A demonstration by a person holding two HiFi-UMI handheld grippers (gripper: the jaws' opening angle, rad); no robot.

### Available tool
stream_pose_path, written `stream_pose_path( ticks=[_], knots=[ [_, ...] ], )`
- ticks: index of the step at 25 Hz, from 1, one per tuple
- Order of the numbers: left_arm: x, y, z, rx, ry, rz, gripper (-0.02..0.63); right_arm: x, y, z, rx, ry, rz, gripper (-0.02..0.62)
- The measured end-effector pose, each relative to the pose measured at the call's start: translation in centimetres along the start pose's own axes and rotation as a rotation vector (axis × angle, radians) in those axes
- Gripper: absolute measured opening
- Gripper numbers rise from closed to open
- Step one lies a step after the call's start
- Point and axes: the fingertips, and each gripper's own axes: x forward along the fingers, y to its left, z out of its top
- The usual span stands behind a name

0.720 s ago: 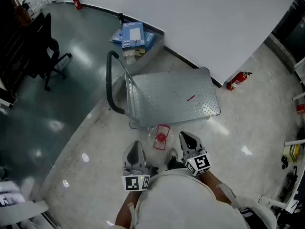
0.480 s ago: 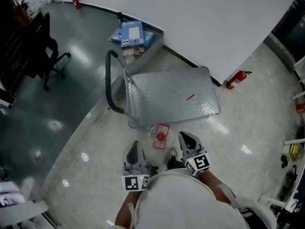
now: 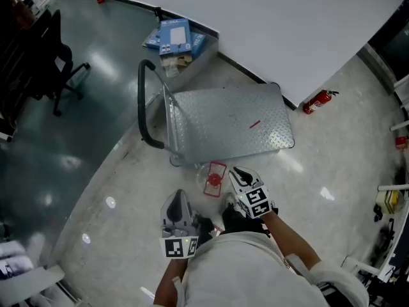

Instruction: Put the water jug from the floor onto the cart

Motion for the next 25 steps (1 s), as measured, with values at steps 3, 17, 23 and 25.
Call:
stream_pose_path(
  ticks=[3,17,23,25],
  knots=[
    [0.7,0.9,-1.2,-0.007,0.02,0.009,0.003,6.6,0.7,-6.2,-0.115,0.291,0.117,0.217],
    [1.0,6.6,-17.1,-0.081,0.195,0.105,0.003,22.9,1.4,-34.3,-0.17,0.804,0.142,0.27],
    [0.3,7.1,-18.9,-0.101,0.222,0.116,0.003,24.2,1.8,-36.8,-0.187,0.844,0.124,0.272],
    [0.2,7.3,-18.9,-0.11,0.224,0.122,0.003,24.5,1.7,-37.4,-0.183,0.857,0.113,0.272]
  ],
)
